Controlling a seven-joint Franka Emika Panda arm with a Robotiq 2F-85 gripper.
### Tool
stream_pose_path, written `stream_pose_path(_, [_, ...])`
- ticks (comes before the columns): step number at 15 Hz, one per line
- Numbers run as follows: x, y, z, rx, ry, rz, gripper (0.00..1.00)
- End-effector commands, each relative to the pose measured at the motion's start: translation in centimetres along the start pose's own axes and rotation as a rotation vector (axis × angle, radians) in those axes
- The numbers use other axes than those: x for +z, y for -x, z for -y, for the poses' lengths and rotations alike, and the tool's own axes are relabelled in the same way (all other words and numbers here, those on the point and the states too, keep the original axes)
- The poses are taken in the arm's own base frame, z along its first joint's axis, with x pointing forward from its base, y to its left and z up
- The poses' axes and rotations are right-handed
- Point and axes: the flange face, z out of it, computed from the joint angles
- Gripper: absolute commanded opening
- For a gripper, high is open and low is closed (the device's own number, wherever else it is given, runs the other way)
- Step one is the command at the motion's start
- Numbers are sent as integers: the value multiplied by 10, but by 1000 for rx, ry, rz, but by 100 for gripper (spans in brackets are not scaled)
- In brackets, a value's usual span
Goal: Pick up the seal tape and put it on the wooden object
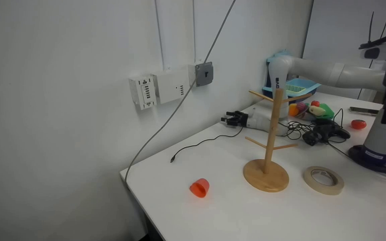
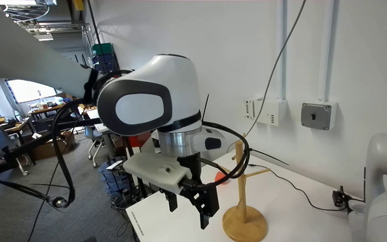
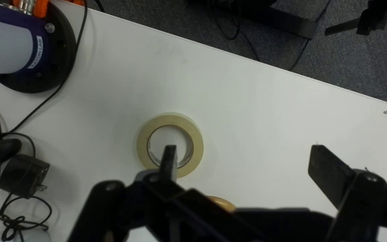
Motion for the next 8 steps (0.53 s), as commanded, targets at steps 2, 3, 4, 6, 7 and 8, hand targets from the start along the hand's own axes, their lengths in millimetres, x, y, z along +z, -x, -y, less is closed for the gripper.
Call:
stream_pose_path(2, [0,2,1,32,1,38,100])
stream_pose_path(3, [0,3,2,41,-6,44,100])
stream_pose_path(4, [0,3,3,51,-5,46,100])
stream_pose_path(6, [0,3,4,73,-9,49,100])
stream_pose_path(7, [0,2,5,83,-9,49,100])
stream_pose_path(8, [0,2,5,93,-1,42,100])
